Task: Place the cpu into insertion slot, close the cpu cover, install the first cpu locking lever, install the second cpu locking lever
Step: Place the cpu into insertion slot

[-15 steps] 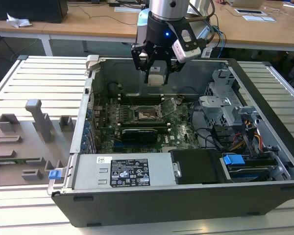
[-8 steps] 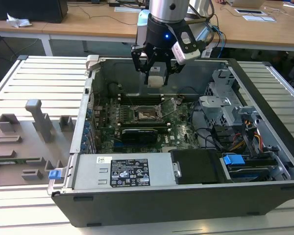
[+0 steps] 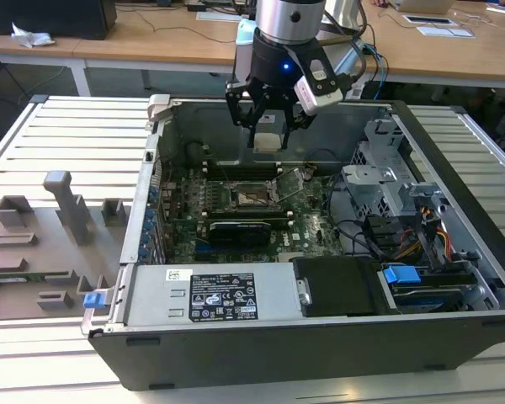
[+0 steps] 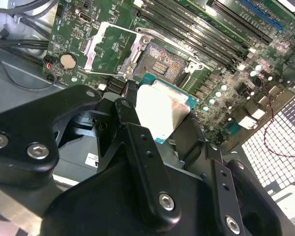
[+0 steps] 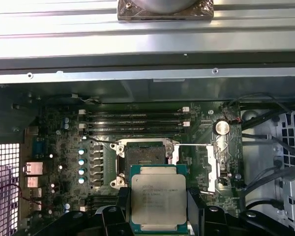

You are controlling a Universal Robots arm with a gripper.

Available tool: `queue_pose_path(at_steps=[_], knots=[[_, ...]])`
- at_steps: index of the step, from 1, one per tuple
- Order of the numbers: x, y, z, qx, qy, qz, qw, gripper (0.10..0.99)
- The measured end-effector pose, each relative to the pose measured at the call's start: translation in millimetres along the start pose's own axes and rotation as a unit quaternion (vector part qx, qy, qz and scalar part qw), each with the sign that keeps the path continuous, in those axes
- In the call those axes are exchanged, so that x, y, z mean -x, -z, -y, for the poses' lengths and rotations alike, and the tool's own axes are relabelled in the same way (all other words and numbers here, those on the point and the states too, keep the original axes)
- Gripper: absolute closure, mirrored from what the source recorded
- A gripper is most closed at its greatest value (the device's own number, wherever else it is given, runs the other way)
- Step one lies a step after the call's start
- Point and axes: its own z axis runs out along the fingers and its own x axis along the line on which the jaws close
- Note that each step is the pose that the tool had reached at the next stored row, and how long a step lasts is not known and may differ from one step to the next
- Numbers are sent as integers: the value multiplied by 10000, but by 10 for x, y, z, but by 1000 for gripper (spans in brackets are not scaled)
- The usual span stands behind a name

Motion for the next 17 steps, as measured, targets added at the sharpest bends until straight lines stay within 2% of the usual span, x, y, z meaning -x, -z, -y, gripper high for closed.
queue_pose_path(at_steps=[17], knots=[[2, -115, 10, 0, 0, 0, 10000, 545]])
